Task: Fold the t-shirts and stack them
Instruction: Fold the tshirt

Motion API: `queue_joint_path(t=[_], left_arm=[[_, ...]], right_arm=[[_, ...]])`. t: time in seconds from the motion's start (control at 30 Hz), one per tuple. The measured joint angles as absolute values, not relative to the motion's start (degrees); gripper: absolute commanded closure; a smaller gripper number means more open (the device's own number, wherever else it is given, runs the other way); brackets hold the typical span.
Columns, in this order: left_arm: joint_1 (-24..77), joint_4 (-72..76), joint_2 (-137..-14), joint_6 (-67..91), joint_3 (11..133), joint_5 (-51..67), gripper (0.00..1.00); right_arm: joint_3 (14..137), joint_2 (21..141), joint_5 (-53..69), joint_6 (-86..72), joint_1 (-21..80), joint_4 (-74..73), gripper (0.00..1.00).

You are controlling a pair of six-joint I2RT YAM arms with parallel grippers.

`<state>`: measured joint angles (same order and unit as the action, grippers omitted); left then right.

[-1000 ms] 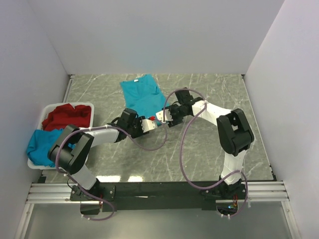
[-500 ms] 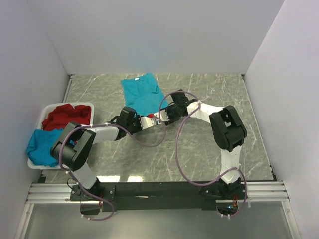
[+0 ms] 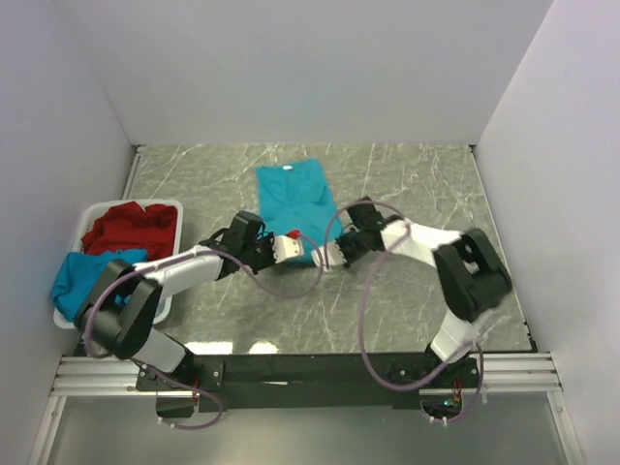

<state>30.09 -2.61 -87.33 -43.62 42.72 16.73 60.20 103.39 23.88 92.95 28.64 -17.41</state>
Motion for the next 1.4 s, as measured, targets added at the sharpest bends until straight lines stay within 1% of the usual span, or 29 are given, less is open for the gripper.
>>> queue_joint_path(t=[0.13,0.33,0.43,0.57,0.7,0.87,1.0,1.13,1.27,1.4], left_arm=[[36.2,-7.3,-80.3,-41.5,41.3,21.1,1.0],[46.0,-12.0,-75.5,-36.6,38.5,26.6,1.0],[49.9,-13.1,-74.7,-34.6,37.2,28.2,1.0],[50.4,-13.2,-74.3,-34.1,37.0,27.9,1.0],[48.2,-15.2,-75.9,-36.3,39.9,26.6,1.0],[38.6,-14.9,-80.7,-39.4,47.3,26.7,1.0],[31.2,-12.6,-87.4,-40.9,54.6,27.8,1.0],[26.3,-9.5,-97.5,-41.2,62.9,28.3,1.0],[23.5,-6.5,-106.2,-40.5,68.8,27.8,1.0],[22.1,-4.3,-111.4,-38.9,72.3,26.4,1.0]], right_arm=[[49.1,88.6,26.1,93.6,28.8,-24.1,1.0],[37.2,67.5,29.8,92.8,29.2,-35.6,1.0],[34.9,61.9,31.7,91.0,29.6,-40.8,1.0],[34.5,60.4,32.3,86.2,29.9,-42.0,1.0],[38.0,63.9,30.2,79.7,29.6,-41.1,1.0],[53.7,75.4,28.9,73.0,25.9,-39.4,1.0],[67.3,86.6,27.7,68.8,22.9,-36.4,1.0],[79.2,97.9,25.7,64.1,21.4,-33.5,1.0],[87.9,107.8,22.9,59.6,21.1,-30.7,1.0],[92.1,114.1,20.1,55.9,21.1,-28.2,1.0]])
